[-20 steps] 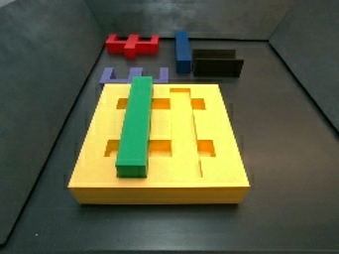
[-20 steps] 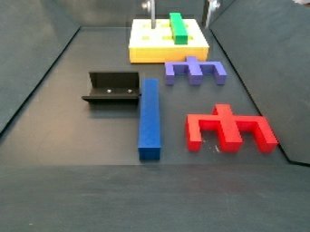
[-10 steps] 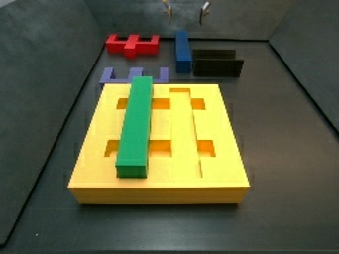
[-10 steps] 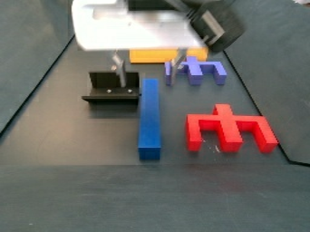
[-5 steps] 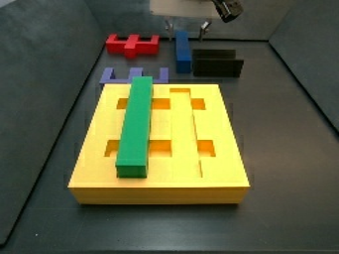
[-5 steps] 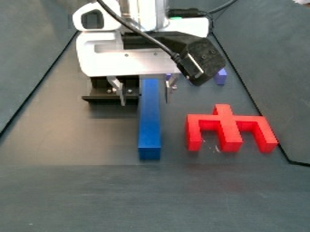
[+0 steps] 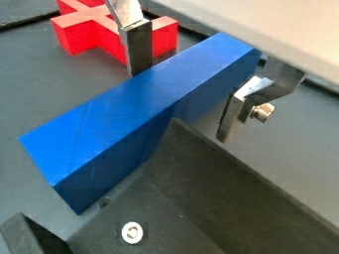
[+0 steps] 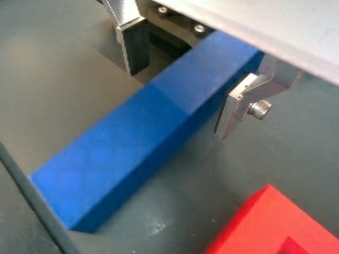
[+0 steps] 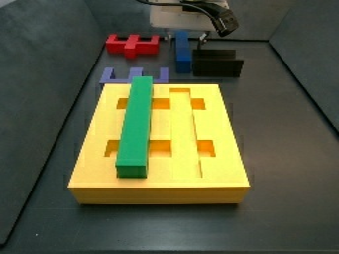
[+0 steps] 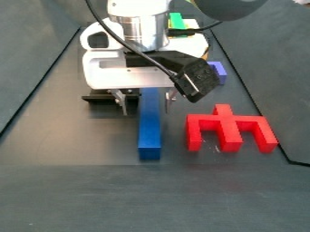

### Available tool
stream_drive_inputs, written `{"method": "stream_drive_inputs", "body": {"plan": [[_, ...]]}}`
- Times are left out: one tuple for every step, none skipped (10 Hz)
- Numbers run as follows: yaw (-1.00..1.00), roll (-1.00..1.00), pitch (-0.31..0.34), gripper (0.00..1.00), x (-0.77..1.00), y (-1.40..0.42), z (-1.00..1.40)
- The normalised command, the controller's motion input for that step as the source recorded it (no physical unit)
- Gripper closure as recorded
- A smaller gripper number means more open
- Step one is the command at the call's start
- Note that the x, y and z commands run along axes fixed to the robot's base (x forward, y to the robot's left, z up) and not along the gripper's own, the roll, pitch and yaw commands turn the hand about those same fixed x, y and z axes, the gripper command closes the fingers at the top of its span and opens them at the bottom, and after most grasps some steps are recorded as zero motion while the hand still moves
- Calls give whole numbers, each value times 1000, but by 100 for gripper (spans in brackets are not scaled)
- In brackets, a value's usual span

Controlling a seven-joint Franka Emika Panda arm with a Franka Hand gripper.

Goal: Pick up the blue object. Move up. Move to above the board. Insert the blue object.
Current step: Pick up the blue object.

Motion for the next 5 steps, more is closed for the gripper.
{"method": "stream_drive_inputs", "body": {"plan": [[-94,-43,-26,0,-97,31,-137],[-129,-36,-4,0,-66,86,-129],[-206,-61,0,0,-91,171,-74],[-229,-144,-24,0,-97,151,0],[-226,-231,-123,0,-40,86,71]]}}
